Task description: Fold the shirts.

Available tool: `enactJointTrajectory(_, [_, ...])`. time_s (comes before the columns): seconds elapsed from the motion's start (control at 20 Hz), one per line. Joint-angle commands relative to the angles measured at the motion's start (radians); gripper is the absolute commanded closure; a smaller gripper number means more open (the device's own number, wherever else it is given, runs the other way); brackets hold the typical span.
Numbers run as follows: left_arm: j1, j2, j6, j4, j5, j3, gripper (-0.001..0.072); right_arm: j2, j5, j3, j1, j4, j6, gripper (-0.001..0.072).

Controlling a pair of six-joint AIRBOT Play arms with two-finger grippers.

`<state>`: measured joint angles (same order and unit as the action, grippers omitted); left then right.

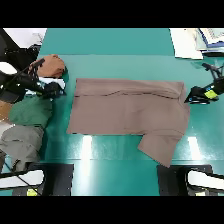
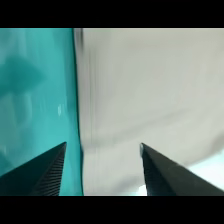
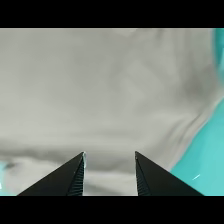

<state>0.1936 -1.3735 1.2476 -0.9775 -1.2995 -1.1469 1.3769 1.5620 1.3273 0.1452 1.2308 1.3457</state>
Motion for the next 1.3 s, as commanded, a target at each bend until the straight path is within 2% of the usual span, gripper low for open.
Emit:
enactJointTrajectory(0.0, [0.018,0.129,0.033,-0.04,-0.058,0.219,0.0166,-0.075,0.071,-0.002,0.074,-0.161,-0.038,0.0344])
enactJointTrajectory(0.25, [0.001,0.201,0.027,-0.03,0.05,0.516,0.0166,-0.119,0.068,-0.003,0.096,-0.166,-0.038,0.0344])
enactJointTrajectory(0.55, [-0.106,0.203,0.021,0.007,0.16,0.585,0.0168,-0.133,0.061,-0.003,0.087,-0.166,-0.037,0.0344])
enactJointTrajectory(0.6, [-0.114,0.203,0.03,0.017,0.179,0.585,0.0189,-0.133,0.061,-0.002,0.087,-0.166,-0.037,0.0344])
enactJointTrajectory(0.75, [-0.114,0.203,0.037,0.025,0.199,0.584,0.0595,-0.133,0.065,-0.003,0.089,-0.162,-0.037,0.0344])
enactJointTrajectory(0.8, [-0.114,0.203,0.035,0.029,0.2,0.584,0.0683,-0.133,0.071,-0.003,0.089,-0.156,-0.037,0.0345])
enactJointTrajectory(0.9, [-0.114,0.216,0.035,0.037,0.208,0.582,0.0684,-0.16,0.057,-0.063,0.1,-0.155,-0.037,0.0345])
enactJointTrajectory(1.15, [-0.114,0.323,0.037,0.037,0.207,0.531,0.0684,-0.286,0.05,-0.375,0.23,-0.135,-0.037,0.0344])
enactJointTrajectory(1.2, [-0.114,0.343,0.037,0.038,0.195,0.517,0.0684,-0.309,0.053,-0.438,0.26,-0.092,-0.038,0.0295])
enactJointTrajectory(1.25, [-0.114,0.354,0.037,0.038,0.179,0.503,0.0684,-0.329,0.055,-0.498,0.284,-0.042,-0.037,0.0152])
